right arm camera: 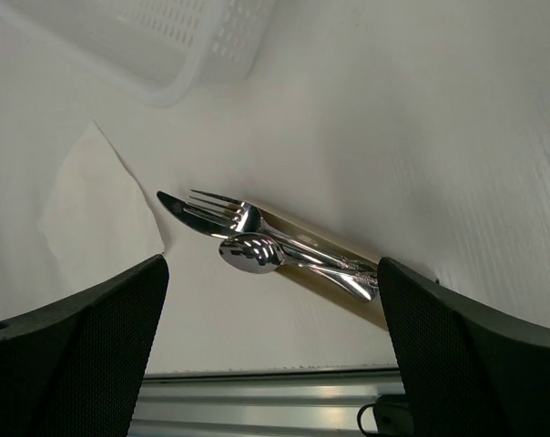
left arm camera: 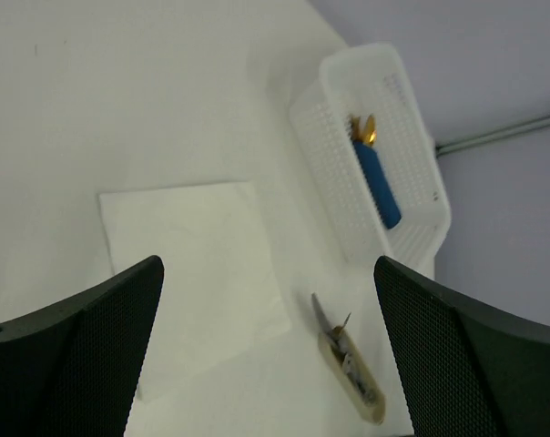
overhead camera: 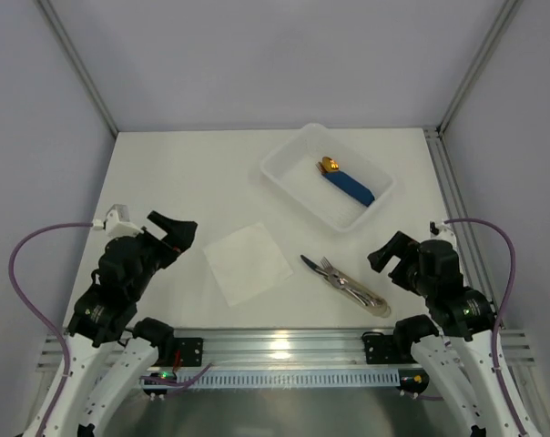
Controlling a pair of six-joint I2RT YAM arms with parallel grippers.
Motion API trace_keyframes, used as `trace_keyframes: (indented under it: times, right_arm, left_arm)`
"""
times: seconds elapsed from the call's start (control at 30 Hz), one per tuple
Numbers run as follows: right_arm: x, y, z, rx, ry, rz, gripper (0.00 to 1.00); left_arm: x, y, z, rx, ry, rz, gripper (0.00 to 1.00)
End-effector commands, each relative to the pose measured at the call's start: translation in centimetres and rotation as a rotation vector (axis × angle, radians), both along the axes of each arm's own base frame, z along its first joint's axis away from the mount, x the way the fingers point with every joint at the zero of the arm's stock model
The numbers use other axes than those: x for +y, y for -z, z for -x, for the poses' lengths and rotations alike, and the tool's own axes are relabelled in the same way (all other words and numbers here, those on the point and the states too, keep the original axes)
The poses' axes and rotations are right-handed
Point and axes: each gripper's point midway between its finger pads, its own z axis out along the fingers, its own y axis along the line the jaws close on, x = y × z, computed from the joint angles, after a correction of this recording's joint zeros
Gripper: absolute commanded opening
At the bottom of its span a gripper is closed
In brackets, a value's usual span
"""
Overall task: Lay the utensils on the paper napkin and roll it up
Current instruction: Move the container to the center of the board.
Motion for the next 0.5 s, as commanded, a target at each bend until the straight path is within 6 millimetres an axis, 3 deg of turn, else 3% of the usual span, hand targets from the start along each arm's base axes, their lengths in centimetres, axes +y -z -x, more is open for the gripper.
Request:
trace_keyframes:
  times: [0.0,0.1,0.13,0.17,0.33,0.4,0.47]
  right_arm:
    - [-0.1,-0.5,0.7,0.013,-0.051,0.046,0.99]
    - [0.1,-1.4,0.2,0.009,-0.131,0.106,0.99]
    - [1.5,-1.9,-0.1,0.037,-0.21,0.086,0.99]
    - [1.6,-2.0,-0.3,0.059,-0.229,0.098,1.0]
    - [0.6,-2.2,-2.4,0.164,-0.321,0.282,0.99]
    - [-0.8,-2.2,-3.2,0.185,-0.301,0.377,1.0]
    - [0.2,-2.2,-3.7,0.214,-0.379,0.37,0.99]
  left_arm:
    - [0.4,2.8,1.6,0.118,0.078,-0.172,0.99]
    - [0.0,2.8,1.5,0.086,0.098,-0.153,0.99]
    - [-0.2,2.1,1.5,0.046,0.101,-0.137,0.99]
    - [-0.4,2.0,1.5,0.032,0.112,-0.128,0.99]
    - [-0.9,1.3,1.5,-0.032,0.143,-0.123,0.99]
    - [-1.3,1.3,1.5,-0.032,0.174,-0.132,0.99]
    - [-1.8,1.7,1.3,-0.017,0.2,-0.144,0.99]
